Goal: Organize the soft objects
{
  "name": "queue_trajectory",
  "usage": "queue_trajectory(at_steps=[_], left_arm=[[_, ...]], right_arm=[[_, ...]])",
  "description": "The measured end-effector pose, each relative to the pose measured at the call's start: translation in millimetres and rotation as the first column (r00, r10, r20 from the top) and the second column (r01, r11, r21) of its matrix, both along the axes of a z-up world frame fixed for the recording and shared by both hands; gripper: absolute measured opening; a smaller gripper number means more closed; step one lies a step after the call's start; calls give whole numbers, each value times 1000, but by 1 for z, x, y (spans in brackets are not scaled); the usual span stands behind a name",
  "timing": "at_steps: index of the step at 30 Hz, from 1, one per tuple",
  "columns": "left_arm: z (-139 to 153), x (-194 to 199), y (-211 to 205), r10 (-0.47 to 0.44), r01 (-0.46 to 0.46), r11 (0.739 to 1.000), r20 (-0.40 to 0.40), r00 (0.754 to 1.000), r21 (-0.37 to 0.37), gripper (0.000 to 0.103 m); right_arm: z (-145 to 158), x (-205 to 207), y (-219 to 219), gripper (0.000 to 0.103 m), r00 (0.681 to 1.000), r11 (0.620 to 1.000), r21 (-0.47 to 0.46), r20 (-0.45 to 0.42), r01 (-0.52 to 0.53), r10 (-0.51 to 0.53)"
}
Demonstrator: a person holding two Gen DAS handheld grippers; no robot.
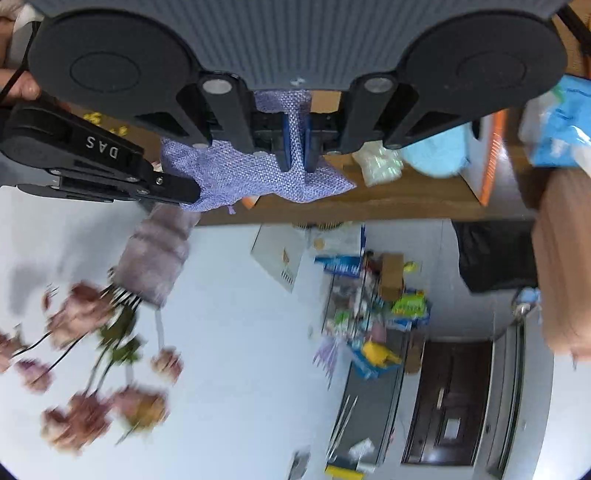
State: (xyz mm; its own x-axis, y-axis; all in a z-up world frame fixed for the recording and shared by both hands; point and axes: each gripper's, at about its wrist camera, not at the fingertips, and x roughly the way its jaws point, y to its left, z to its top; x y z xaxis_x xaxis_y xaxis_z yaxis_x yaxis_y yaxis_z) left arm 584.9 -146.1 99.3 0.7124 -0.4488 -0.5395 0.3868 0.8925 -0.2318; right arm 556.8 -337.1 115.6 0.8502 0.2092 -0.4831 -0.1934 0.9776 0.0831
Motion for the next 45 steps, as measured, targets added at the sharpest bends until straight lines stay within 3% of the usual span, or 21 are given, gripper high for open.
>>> queue_trajectory(at_steps=[7,12,14,18,21,24,26,29,33,35,38,41,45], left_arm=[[-82,35,-20,-29,43,995,-151,988,94,8],[-92,25,-21,-57,80,986,-153,987,148,16],[-85,19,-18,-58,79,981,-125,990,175,26],[-56,1,2,-12,22,983,-60,998,180,44],[-31,-15,20,12,-12,981,2,1000,192,50],[-6,-38,38,76,-101,965,113,991,240,65],[7,-57,54,117,-164,952,187,975,260,76],[19,-83,73,177,-249,935,276,945,254,82],[29,-109,86,226,-300,925,298,927,234,83],[32,-121,87,233,-308,927,317,920,214,90],[36,-140,89,234,-315,930,356,905,189,93],[32,-160,95,264,-342,924,367,892,168,103],[18,-197,108,315,-390,910,375,872,141,103]], right_arm=[[-78,39,-1,3,985,998,-55,-173,-15,5],[-99,35,11,9,970,993,-111,-243,-44,15],[-98,33,12,13,968,993,-110,-252,-46,17],[-76,22,2,48,979,997,-80,-204,4,-20],[-48,1,-4,48,990,996,-90,-135,30,-42],[-16,-26,-9,55,996,993,-110,-70,43,-51],[2,-49,-10,63,998,989,-139,-24,55,-59],[16,-82,-10,70,996,981,-177,43,83,-76],[24,-111,-7,72,993,980,-169,77,100,-88],[27,-124,-3,75,991,983,-153,100,106,-91],[29,-143,3,88,986,985,-137,143,100,-81],[27,-163,8,88,975,985,-114,198,126,-102],[20,-199,15,89,963,989,-56,241,134,-116]])
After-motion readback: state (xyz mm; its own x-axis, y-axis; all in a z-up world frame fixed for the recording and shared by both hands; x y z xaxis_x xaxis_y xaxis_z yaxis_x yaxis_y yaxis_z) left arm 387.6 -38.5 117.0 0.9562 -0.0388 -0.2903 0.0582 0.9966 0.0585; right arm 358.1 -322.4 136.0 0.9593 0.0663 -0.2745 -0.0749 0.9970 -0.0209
